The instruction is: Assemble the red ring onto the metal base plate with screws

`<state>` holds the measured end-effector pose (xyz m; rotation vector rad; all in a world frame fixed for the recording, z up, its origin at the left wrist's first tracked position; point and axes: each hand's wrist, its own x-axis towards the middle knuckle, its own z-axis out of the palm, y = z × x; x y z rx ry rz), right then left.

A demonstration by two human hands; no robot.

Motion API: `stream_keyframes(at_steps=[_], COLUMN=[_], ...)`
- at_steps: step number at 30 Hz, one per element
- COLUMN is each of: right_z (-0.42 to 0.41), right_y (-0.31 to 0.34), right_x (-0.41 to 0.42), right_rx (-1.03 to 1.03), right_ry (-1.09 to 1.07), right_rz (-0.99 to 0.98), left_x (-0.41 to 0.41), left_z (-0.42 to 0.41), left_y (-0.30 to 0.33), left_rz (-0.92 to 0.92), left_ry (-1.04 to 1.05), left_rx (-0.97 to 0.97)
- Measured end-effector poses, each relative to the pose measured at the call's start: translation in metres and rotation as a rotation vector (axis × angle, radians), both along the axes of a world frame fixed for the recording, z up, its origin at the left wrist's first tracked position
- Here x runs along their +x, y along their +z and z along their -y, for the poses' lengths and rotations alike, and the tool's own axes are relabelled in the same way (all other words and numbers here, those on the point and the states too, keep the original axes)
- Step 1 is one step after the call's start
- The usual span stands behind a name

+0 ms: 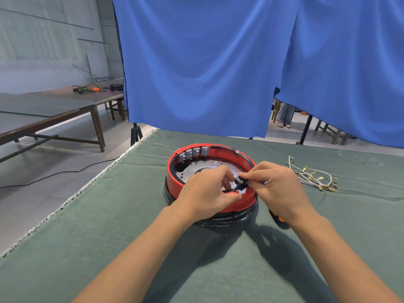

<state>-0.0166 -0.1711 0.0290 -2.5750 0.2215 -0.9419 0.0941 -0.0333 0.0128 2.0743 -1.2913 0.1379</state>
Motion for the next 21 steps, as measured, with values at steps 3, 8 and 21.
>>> stream_keyframes(at_steps=[3, 8, 21], right_z=[0.003, 0.001, -0.01], right_y=[0.001, -0.001, -0.015], right_x=[0.0, 0.0, -0.001], right_rx=[0.057, 0.098, -0.272], right_ry=[0.021, 0.032, -0.13], right_rz=[0.004, 0.045, 0.207], left_x=[0.0, 0.001, -0.005], left_z=[-0.001, 0.0, -0.002], left_y=[-0.001, -0.001, 0.0], left_rz=[0.016, 0.018, 0.026], left_ry=[-0.001, 0.009, -0.005], left_rx=[-0.002, 0.007, 0.027])
